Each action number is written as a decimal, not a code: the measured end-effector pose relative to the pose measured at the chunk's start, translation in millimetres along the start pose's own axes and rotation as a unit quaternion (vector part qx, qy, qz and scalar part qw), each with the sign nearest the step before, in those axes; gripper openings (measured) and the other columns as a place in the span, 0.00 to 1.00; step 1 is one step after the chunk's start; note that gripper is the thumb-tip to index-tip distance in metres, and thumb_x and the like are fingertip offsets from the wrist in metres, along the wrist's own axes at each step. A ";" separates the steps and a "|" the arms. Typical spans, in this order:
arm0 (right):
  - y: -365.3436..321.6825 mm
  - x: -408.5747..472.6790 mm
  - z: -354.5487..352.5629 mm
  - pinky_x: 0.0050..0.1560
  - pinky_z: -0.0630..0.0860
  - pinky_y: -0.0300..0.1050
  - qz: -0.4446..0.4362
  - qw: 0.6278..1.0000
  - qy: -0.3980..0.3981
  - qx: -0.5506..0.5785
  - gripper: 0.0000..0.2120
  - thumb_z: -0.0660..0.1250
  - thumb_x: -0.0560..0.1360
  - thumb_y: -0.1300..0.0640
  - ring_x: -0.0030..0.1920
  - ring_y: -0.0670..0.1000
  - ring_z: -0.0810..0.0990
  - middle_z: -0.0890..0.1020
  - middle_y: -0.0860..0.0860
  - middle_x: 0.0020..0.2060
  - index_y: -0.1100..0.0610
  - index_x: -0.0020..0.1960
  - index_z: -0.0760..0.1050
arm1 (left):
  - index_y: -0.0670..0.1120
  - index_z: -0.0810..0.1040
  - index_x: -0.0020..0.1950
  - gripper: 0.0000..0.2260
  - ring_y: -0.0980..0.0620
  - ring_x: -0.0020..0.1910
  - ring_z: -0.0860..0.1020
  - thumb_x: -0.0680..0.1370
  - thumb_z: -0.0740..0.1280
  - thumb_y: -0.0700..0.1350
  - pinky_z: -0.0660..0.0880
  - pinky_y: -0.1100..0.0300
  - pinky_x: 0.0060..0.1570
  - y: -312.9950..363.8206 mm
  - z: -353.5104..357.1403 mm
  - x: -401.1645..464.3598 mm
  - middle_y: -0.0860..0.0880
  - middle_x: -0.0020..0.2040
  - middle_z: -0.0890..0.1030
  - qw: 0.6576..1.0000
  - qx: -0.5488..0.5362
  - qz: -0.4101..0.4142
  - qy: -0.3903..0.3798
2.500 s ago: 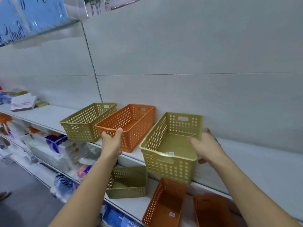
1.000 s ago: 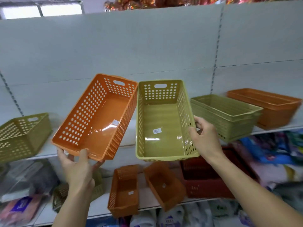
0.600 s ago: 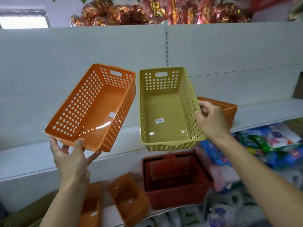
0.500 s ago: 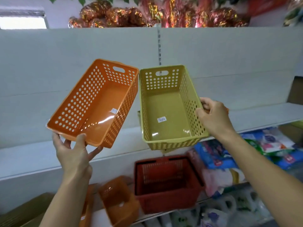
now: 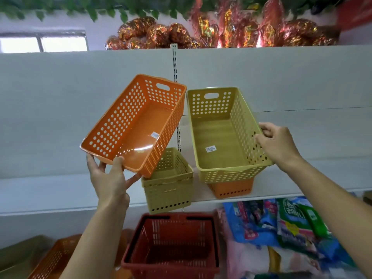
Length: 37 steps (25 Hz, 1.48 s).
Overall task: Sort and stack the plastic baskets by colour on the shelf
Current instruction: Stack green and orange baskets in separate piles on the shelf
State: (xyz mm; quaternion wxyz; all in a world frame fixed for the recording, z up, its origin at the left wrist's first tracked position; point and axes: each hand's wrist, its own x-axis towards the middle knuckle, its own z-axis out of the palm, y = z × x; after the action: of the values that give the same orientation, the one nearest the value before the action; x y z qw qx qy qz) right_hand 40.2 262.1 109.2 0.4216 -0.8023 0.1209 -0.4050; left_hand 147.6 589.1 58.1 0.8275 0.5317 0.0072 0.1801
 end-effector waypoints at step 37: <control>32.0 76.7 214.7 0.56 0.75 0.55 0.031 0.958 -0.277 -0.069 0.17 0.59 0.77 0.56 0.57 0.60 0.77 0.79 0.59 0.58 0.59 0.64 0.70 | 0.60 0.51 0.80 0.37 0.45 0.61 0.80 0.79 0.67 0.40 0.82 0.54 0.32 9.9 -27.3 -16.1 0.51 0.69 0.75 0.947 0.011 0.153 0.283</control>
State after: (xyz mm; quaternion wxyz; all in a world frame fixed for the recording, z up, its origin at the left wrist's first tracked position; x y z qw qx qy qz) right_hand 255.6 325.5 58.6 0.3945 -0.9060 0.0518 -0.1446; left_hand 124.1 611.8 52.0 0.7481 0.4621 0.1619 0.4478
